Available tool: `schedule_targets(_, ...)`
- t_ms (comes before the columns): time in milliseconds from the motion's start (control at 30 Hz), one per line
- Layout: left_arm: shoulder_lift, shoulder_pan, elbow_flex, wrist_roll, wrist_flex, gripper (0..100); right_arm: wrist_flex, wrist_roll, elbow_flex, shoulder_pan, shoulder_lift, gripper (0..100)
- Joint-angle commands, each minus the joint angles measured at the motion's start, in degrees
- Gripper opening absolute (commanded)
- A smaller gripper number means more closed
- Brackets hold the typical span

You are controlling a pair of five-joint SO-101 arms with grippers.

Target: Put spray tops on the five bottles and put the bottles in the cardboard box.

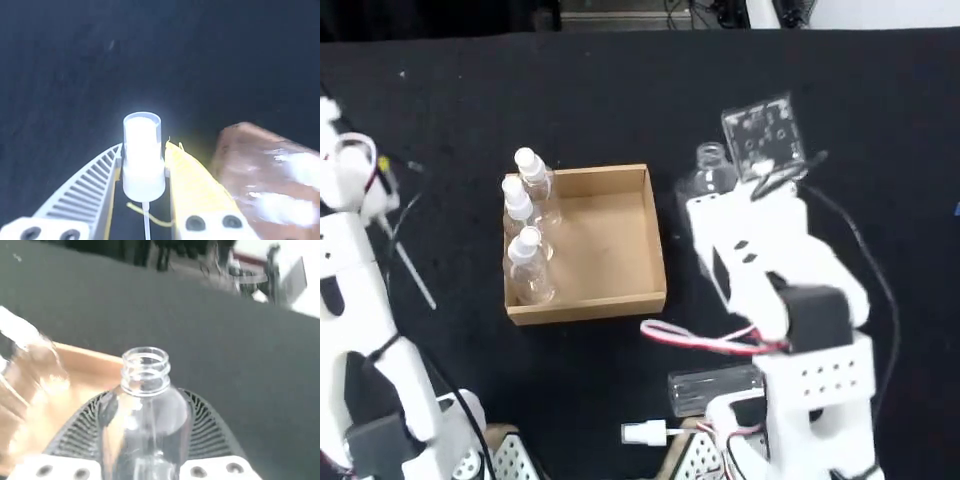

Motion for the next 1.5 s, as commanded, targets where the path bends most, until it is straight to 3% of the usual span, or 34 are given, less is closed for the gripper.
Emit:
schedule_targets(0,-0.97,7.78,-20.44,0.88,5.36,3,-9.32,-1.14,8.13,-4.22,-8.57,1.1)
schedule_targets(200,-0.97,20.79,-32.66,7.38,6.15,3,-19.16,-2.99,21.76,-7.65,-19.12,1.1)
schedule_targets(367,-0.44,36.18,-38.20,8.26,5.80,3,-20.22,-2.99,26.42,-10.29,-25.10,1.1)
schedule_targets(533,-0.97,44.09,-39.16,8.35,0.26,3,-20.40,-2.99,29.76,-11.34,-27.74,1.1)
schedule_targets(1133,-0.97,54.37,-30.11,8.26,-12.48,3,-23.65,-2.55,39.16,-14.42,-36.44,1.1)
schedule_targets(1467,-0.35,54.73,-29.23,8.35,-15.82,3,-23.56,-2.55,39.34,-14.42,-36.53,1.1)
